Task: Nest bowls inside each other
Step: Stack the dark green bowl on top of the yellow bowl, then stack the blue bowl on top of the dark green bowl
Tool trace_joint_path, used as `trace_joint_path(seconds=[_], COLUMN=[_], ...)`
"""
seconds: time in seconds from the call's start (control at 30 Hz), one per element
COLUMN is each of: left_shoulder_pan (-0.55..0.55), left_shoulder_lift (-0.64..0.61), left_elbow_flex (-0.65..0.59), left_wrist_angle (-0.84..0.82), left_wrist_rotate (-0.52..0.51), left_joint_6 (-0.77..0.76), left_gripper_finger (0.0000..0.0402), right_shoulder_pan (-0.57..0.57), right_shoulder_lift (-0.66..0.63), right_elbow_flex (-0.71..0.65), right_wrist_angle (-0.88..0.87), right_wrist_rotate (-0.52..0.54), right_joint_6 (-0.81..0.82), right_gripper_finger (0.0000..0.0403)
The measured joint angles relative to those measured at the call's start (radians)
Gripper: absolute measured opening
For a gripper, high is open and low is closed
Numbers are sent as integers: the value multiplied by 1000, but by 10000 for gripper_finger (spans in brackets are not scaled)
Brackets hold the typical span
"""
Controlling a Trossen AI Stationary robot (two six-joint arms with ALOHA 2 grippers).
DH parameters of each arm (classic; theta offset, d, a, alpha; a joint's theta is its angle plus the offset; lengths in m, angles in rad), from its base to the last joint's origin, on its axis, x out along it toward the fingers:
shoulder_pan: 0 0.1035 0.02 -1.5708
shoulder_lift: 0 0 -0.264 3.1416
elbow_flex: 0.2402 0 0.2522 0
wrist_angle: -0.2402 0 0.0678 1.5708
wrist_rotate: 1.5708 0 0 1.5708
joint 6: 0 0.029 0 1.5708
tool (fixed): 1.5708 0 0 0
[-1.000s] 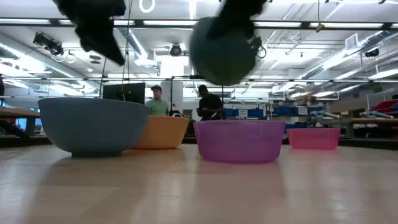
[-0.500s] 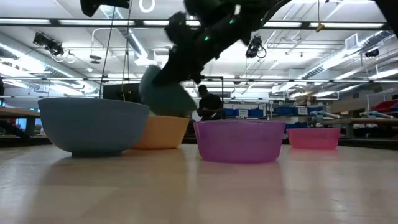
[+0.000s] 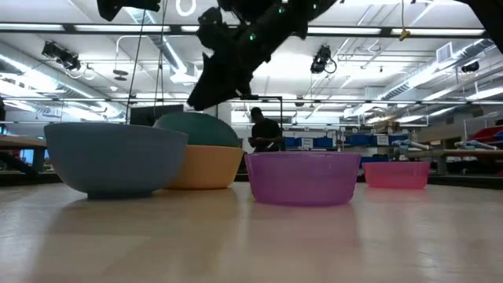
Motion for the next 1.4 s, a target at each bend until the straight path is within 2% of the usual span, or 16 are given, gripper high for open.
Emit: trace_joint_path(seconds=[0.1, 0.23, 0.47, 0.6, 0.77, 0.9, 1.07, 1.23, 1.4], left_shoulder_pan=[0, 0, 0, 0, 0, 0, 0, 0, 0], left_shoulder_lift=[0, 0, -1, -13, -28, -41, -39, -38, -38], left_elbow_flex=[0, 0, -1, 0, 11, 12, 12, 8, 8], left_wrist_angle=[-19, -33, 25, 98, 78, 7, -69, -87, -87], left_wrist_rotate=[0, 0, -1, 0, 0, -1, -10, -10, -10], left_joint_6=[-1, -1, 44, 83, 97, 60, 13, -20, -27], left_gripper_finger=[103, 103, 103, 103, 103, 103, 103, 103, 103], right_shoulder_pan=[18, 55, 101, 87, 80, 108, 154, 185, 170], right_shoulder_lift=[-5, -6, 31, 70, 88, 86, 84, 82, 86], right_elbow_flex=[47, 82, 97, 92, 92, 92, 92, 91, 91], right_wrist_angle=[-48, -32, 186, 193, 57, -93, -218, -227, -236], right_wrist_rotate=[-15, -135, -140, -137, -117, -40, -17, 70, 86], right_joint_6=[13, 33, -2, 17, 120, 200, 338, 432, 509], right_gripper_finger=[156, 170, 173, 174, 174, 174, 174, 174, 174])
